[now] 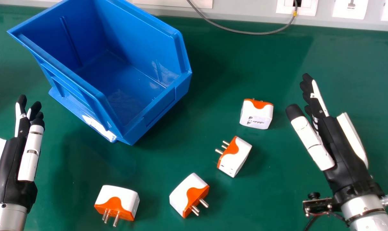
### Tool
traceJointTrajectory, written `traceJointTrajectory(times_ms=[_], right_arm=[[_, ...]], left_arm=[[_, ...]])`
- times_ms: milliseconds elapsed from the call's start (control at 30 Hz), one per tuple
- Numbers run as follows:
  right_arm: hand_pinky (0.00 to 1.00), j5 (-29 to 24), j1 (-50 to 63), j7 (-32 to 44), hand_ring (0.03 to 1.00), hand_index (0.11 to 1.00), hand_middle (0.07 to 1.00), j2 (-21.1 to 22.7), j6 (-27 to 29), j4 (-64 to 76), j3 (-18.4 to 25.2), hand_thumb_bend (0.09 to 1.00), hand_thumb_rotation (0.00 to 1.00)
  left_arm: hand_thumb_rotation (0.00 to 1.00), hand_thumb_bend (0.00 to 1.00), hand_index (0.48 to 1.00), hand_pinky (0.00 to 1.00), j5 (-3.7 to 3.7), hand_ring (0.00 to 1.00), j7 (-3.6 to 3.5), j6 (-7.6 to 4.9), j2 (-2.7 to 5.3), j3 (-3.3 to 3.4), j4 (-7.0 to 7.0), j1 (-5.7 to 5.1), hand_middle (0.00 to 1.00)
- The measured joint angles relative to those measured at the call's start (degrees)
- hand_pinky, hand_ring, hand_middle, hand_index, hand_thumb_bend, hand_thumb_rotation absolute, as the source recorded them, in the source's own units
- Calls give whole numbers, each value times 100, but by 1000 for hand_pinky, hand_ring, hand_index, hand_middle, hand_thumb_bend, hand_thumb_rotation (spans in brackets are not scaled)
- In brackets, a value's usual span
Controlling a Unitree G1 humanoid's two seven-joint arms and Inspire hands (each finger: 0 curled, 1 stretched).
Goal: Pick all objects and put in blue box
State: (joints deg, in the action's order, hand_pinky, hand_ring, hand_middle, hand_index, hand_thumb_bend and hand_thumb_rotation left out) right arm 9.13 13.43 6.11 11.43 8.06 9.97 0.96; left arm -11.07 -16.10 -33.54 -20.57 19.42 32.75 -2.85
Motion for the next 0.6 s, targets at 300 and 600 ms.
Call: traceJointTrajectory(times_ms=[300, 600], right_arm=[[986, 0, 0, 1, 1000, 1000, 1000, 0, -2, 0, 0, 436, 982], [987, 0, -13, 1, 1000, 1000, 1000, 0, -2, 0, 0, 433, 972]], left_arm=[[972, 64, 1000, 1000, -1, 1000, 11, 43, 0, 0, -19, -2, 1000], [967, 68, 1000, 1000, 73, 1000, 95, 48, 0, -2, -31, -3, 1000]])
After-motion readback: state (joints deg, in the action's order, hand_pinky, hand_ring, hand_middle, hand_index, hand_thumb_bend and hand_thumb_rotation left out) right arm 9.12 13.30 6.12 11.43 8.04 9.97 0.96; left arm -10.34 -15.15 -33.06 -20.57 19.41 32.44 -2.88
